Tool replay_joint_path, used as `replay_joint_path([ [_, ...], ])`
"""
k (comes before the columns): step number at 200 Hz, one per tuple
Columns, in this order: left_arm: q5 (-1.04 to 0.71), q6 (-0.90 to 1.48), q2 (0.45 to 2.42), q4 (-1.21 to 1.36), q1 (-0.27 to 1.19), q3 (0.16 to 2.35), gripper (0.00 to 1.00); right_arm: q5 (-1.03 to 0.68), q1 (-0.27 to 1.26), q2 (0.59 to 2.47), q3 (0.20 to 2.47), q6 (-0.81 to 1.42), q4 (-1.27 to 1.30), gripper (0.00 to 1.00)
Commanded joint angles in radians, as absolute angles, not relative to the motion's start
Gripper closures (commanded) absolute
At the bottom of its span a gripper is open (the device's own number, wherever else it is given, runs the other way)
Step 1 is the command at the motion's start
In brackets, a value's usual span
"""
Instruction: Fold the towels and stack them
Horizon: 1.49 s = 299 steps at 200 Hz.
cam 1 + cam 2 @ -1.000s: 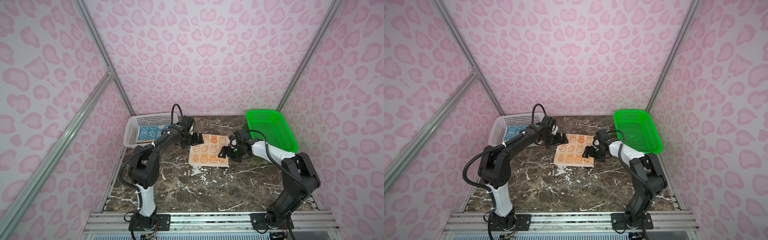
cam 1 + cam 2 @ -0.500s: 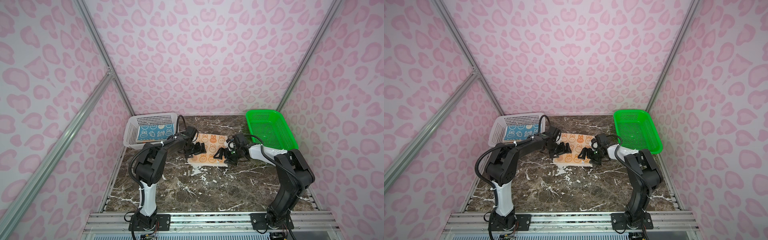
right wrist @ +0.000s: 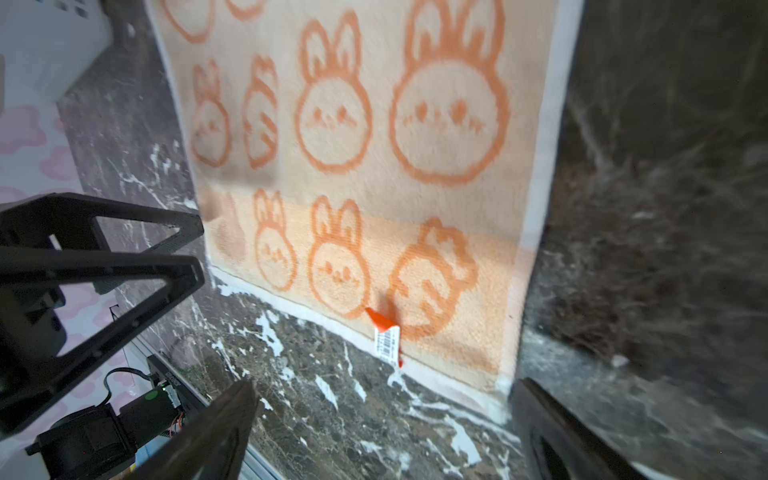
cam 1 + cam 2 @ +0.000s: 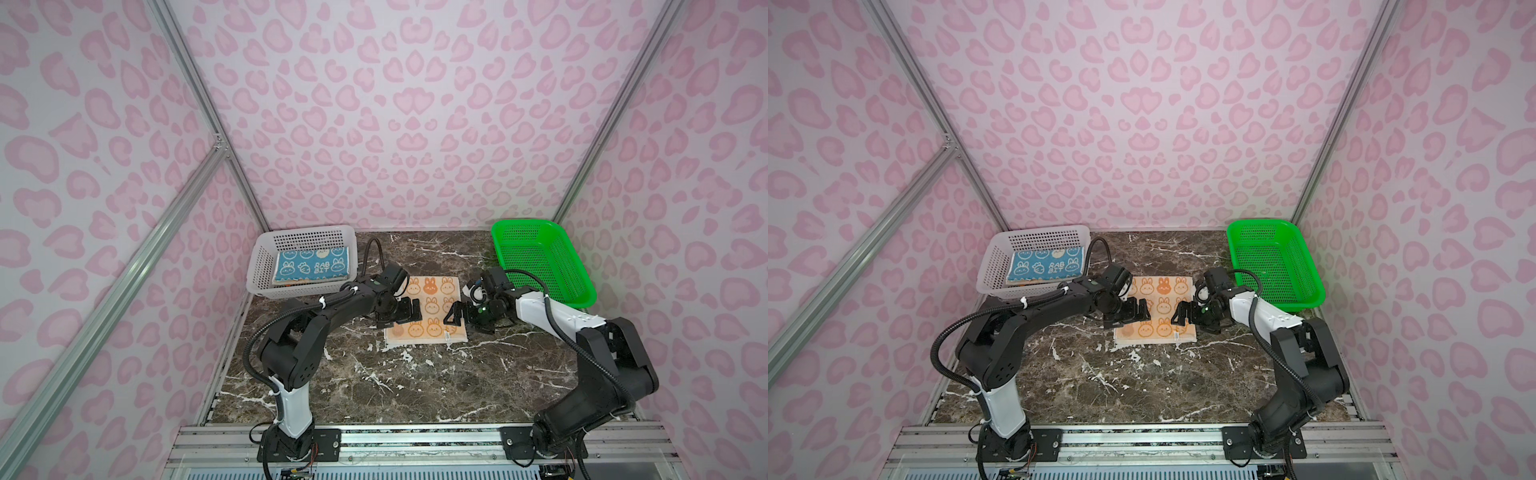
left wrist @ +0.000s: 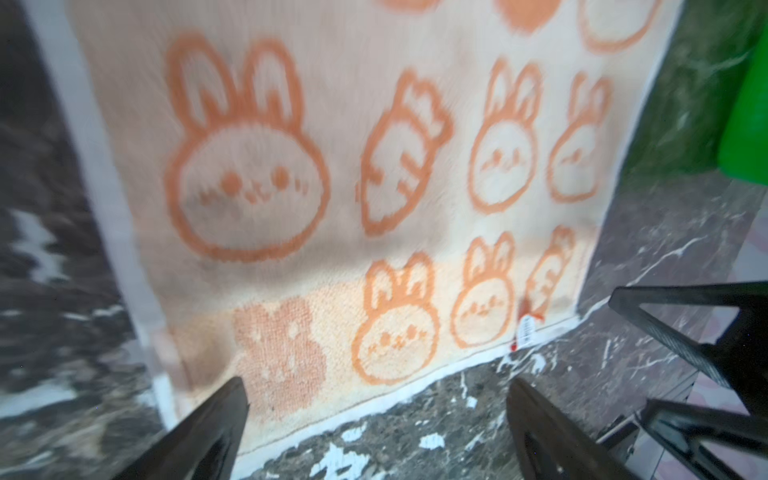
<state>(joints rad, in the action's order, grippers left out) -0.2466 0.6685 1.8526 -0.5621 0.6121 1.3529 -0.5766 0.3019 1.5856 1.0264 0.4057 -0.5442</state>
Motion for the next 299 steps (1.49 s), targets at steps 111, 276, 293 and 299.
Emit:
replay_joint_path([
  [111,-0.298,0.576,2.217,-0.724,0.482,1.970,0.02,-0.640,0.182,2.041,1.586,0.455,-0.541,0.02],
  [276,-0.197,0.476,2.318,-0.727,0.427,1.966,0.02,-0.643,0.186,2.197,1.752,0.370,-0.593,0.02],
  [293,-0.168,0.451,2.267,-0.716,0.427,1.965,0.02,-0.584,0.182,2.155,1.752,0.329,-0.637,0.02],
  [299,-0.161,0.441,2.252,-0.712,0.427,1.964,0.02,-0.565,0.182,2.150,1.753,0.314,-0.652,0.02],
])
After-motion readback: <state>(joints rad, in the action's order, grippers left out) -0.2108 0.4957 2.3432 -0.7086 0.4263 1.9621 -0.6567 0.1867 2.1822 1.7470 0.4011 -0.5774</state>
